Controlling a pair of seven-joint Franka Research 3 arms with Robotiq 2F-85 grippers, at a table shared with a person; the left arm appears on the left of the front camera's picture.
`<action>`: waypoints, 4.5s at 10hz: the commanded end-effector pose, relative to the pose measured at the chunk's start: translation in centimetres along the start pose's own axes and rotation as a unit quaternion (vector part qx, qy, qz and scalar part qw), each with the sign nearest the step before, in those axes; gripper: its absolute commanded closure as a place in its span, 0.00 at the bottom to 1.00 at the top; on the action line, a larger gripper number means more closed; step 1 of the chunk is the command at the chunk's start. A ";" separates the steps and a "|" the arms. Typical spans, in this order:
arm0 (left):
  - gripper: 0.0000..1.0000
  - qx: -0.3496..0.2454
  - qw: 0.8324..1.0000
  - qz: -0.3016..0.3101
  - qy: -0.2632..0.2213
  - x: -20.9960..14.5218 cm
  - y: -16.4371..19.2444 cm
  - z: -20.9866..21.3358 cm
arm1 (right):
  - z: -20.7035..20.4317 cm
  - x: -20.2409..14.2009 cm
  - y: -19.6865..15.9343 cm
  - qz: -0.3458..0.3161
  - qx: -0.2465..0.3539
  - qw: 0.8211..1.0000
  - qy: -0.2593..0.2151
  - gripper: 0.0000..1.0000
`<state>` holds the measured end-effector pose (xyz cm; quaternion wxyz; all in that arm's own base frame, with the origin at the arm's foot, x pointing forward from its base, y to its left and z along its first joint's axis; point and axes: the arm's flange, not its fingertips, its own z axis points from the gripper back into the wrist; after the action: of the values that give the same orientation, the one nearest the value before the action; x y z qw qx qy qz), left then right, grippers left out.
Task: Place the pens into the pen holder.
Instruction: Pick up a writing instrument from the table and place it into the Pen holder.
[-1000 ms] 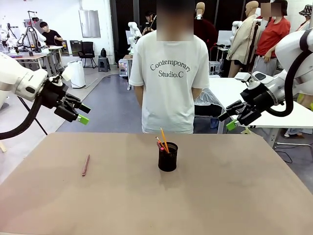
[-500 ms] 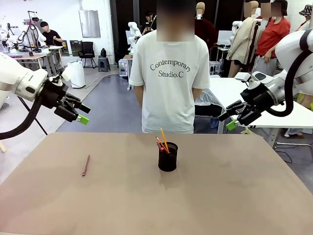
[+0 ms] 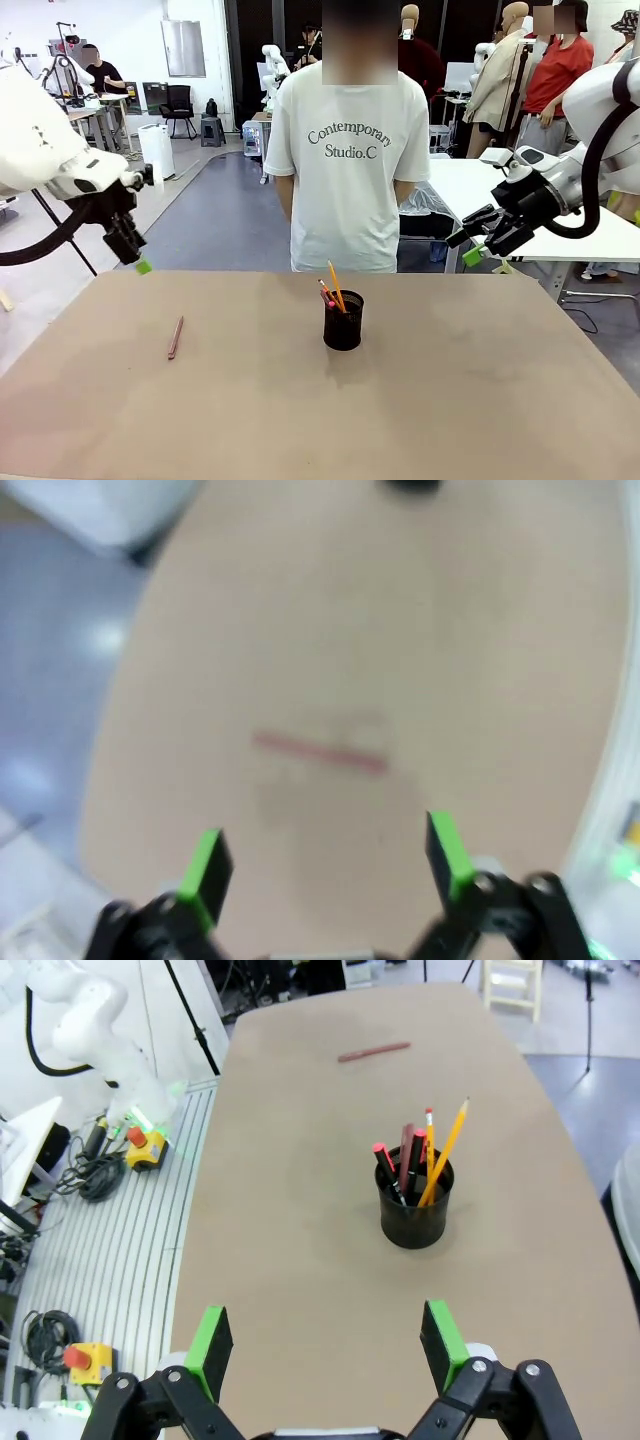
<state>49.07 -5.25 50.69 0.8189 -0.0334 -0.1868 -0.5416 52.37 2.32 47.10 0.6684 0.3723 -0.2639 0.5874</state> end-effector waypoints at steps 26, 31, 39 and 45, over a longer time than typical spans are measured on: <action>0.00 0.010 0.798 0.565 0.210 7.5 1.4 -16.7 | 0.0 0.1 0.2 -0.003 0.002 1.000 -0.003 0.00; 0.00 0.010 0.790 0.576 0.210 6.1 2.6 -18.1 | 0.0 0.1 0.2 -0.003 0.002 1.000 -0.003 0.00; 0.00 0.047 0.805 0.572 0.149 5.6 5.2 -21.7 | 0.0 0.1 0.2 -0.003 0.002 1.000 -0.003 0.00; 0.00 0.076 0.785 0.594 0.159 4.4 5.6 -23.5 | 0.0 0.1 0.2 -0.003 0.002 1.000 -0.003 0.00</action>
<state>61.91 -12.57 31.88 0.9979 -0.0027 -0.0296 0.0569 52.36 2.34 47.07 0.6683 0.3727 -0.2636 0.5874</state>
